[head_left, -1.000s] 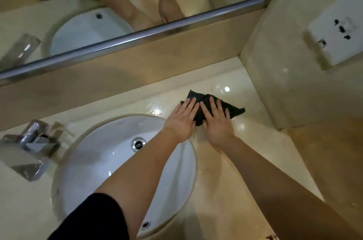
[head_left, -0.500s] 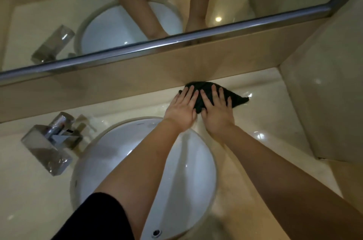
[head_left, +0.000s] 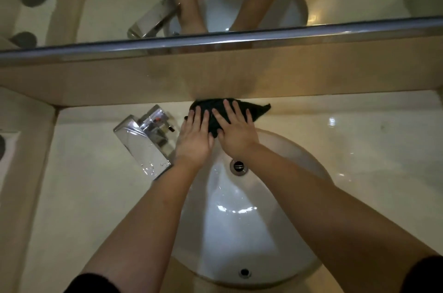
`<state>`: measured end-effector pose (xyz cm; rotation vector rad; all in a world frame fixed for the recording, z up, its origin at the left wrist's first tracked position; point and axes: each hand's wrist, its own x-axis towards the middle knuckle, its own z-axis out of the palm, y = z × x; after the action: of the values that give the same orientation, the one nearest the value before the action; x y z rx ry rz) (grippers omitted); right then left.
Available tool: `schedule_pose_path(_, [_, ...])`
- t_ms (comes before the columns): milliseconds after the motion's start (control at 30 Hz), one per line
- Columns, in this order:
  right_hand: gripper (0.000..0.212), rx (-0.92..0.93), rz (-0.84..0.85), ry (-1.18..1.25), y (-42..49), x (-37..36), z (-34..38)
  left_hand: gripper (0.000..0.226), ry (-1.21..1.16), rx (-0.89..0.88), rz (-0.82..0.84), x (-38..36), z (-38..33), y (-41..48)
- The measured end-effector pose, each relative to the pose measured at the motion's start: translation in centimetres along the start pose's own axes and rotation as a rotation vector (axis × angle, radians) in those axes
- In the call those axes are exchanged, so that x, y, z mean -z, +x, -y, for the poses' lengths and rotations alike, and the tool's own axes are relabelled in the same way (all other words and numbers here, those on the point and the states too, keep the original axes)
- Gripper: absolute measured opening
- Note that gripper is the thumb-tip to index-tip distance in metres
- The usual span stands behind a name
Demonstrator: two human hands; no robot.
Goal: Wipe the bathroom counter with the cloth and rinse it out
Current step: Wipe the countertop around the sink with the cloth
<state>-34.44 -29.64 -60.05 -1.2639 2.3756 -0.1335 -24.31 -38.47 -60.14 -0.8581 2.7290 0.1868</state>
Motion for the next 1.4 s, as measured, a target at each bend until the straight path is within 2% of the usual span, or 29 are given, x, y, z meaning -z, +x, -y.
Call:
schedule_pose_path(167, [0.059, 0.088, 0.032, -0.026, 1.1, -0.5, 2.9, 0.056, -0.084, 0.244, -0.035, -1.0, 0.8, -0.9])
schedule_pose_path(333, [0.058, 0.151, 0.051, -0.074, 0.5, -0.7, 2.7, 0.06, -0.204, 0.305, -0.07, -2.0, 0.5, -1.9])
schedule_pose_path(400, [0.057, 0.158, 0.049, -0.073, -0.5, -0.7, 2.1, 0.062, -0.159, 0.309, -0.059, -2.1, -0.2, -2.1])
schedule_pose_path(533, [0.058, 0.096, 0.024, -0.073, -3.1, -0.4, -1.1, 0.063, -0.114, 0.211, -0.044, -1.5, -3.5, -2.3])
schedule_pose_path(800, [0.059, -0.173, -0.061, -0.007, -11.1, 0.1, -13.6, 0.063, -0.147, -0.121, 0.042, -0.9, -17.3, -1.5])
schedule_pose_path(933, [0.058, -0.271, -0.086, 0.009, -14.4, -0.3, -16.9, 0.062, -0.109, -0.238, 0.09, -1.4, -21.6, -2.5])
schedule_pose_path(1167, [0.057, -0.359, -0.098, 0.044, -12.8, 0.6, -16.5, 0.058, 0.004, -0.353, 0.081, -0.8, -19.7, -1.0])
schedule_pose_path(1400, [0.06, -0.19, -0.061, -0.004, -6.0, 1.7, -11.3, 0.059, 0.002, -0.151, 0.051, 0.2, -12.5, 1.0])
